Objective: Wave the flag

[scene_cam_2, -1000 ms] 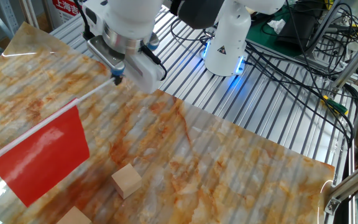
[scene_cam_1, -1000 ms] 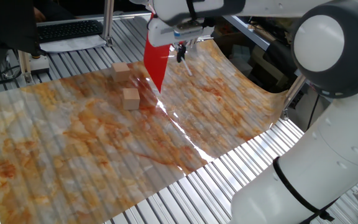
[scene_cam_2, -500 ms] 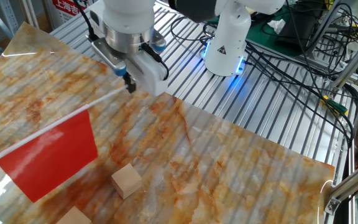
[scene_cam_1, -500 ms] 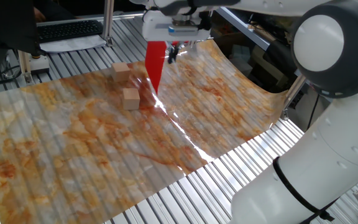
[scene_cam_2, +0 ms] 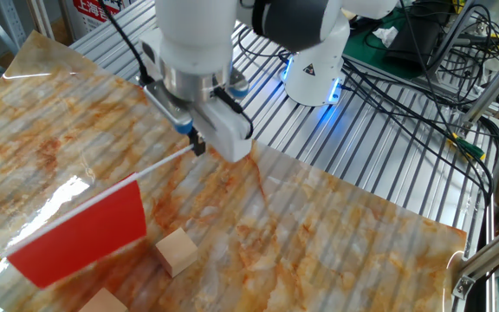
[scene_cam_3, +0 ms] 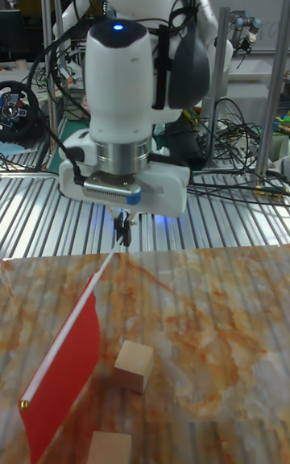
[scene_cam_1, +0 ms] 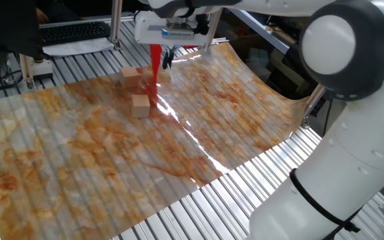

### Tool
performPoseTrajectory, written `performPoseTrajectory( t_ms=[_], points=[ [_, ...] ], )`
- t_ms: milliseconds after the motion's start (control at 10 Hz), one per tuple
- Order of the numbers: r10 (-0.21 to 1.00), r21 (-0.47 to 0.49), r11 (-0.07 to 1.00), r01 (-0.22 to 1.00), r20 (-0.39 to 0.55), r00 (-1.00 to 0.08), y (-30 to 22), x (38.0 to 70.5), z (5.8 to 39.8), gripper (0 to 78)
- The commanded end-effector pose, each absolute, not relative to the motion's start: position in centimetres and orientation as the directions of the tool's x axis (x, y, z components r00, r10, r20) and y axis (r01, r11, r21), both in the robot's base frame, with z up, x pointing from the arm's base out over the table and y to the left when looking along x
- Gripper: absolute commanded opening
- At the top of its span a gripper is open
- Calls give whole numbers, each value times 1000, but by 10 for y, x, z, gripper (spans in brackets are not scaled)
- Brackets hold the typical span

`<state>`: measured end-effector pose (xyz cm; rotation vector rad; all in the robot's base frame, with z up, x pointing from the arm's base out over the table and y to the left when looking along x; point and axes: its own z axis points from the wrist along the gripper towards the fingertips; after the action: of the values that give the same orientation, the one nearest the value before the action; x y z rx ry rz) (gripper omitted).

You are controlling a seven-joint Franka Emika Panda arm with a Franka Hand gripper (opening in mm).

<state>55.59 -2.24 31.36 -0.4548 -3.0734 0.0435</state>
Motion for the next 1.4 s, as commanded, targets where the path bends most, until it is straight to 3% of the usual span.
performPoseTrajectory(
  t_ms=[100, 400, 700, 1400],
  points=[
    [158, -146, 977, 154, 19, -987, -67, 583, 298, 11],
    [129, -165, 979, 120, 43, -991, -96, 596, 305, 11],
    [151, -148, 979, 139, 69, -986, -91, 601, 298, 11],
    [252, -89, 966, 244, 89, -964, -27, 607, 232, 11]
  ],
)
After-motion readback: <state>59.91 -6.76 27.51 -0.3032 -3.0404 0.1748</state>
